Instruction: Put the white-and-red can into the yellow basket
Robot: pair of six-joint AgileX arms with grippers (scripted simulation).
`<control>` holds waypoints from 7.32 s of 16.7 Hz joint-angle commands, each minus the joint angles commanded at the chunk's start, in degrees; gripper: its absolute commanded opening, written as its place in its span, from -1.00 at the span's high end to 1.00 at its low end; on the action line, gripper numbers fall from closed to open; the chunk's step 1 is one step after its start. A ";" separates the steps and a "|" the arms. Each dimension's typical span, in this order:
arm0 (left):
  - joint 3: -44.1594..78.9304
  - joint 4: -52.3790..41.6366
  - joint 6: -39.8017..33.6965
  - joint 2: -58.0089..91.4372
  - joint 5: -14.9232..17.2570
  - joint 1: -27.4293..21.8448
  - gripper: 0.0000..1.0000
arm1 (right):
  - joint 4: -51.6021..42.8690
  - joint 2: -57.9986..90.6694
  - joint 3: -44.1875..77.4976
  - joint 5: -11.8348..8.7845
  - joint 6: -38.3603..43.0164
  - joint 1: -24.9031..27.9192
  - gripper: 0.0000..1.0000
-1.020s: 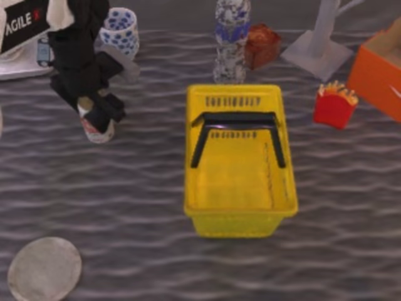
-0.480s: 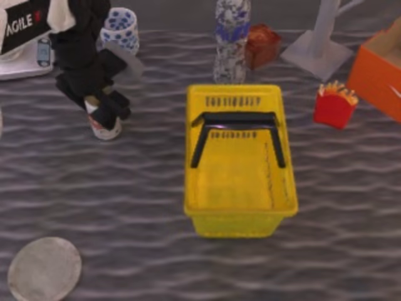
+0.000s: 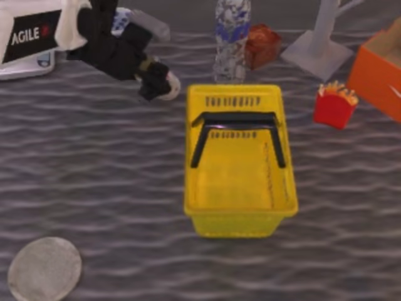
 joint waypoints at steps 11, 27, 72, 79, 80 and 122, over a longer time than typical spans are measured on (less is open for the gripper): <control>-22.23 61.17 -18.26 -10.32 39.07 -3.13 1.00 | 0.00 0.00 0.00 0.00 0.00 0.00 -1.00; -29.05 81.93 -22.22 -6.73 48.20 -2.89 1.00 | 0.00 0.00 0.00 0.00 0.00 0.00 -1.00; -52.84 69.85 -29.27 -47.91 20.52 6.16 -1.00 | -36.15 49.23 46.42 -0.04 -25.89 14.89 -1.00; -79.23 48.55 -29.94 -94.40 -2.90 11.89 -1.00 | -61.63 92.71 90.23 0.25 -46.83 26.71 -1.00; -83.04 45.74 -29.57 -100.63 -6.06 12.52 -1.00 | -65.04 98.28 95.92 0.28 -49.53 28.24 -1.00; -105.40 31.33 -24.77 -135.84 -25.18 15.50 -1.00 | -81.07 129.72 120.79 0.22 -65.07 37.12 1.00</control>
